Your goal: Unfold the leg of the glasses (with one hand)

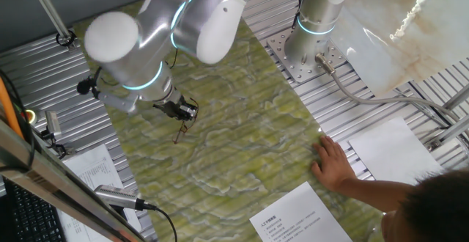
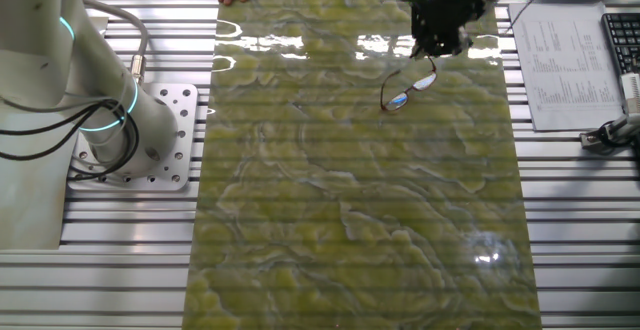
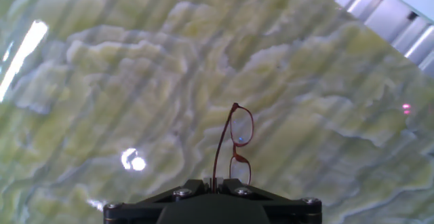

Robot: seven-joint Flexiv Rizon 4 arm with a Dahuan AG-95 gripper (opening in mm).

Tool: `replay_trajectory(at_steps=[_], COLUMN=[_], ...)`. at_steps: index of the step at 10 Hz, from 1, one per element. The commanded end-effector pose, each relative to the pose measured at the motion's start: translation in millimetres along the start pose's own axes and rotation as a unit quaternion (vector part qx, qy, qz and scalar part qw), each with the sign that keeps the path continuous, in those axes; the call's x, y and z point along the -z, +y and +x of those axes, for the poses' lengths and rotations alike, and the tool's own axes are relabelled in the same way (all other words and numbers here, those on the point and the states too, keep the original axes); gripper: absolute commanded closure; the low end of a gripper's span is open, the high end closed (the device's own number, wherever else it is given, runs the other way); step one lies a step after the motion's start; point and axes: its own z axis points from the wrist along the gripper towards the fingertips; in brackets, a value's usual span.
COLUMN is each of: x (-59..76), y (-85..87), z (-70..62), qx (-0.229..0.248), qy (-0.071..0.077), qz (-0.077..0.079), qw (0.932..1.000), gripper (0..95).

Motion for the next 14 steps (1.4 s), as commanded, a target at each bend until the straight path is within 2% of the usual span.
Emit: replay_trajectory(at_steps=[1,3,5,7,9,12,14], x=[2.3,4.0,6.8,8.3,10.9,7.0,5.4], y=[3.1,3.9,5.2,7.8,17.3,29.4,32.2], z=[0.7,1.2,1.9,1.6,-0.3,-6.1,-7.1], qx=[0.015,0.028,0.041,0.06,0.087,0.111,0.123], qy=[0.011,0.018,0.033,0.045,0.067,0.077,0.078], qz=[0.005,0.008,0.008,0.0,-0.001,0.009,0.012], qw=[0.9998,0.9994,0.9986,0.9972,0.994,0.9908,0.9893], gripper=[95.0,95.0,95.0,95.0,95.0,95.0,95.0])
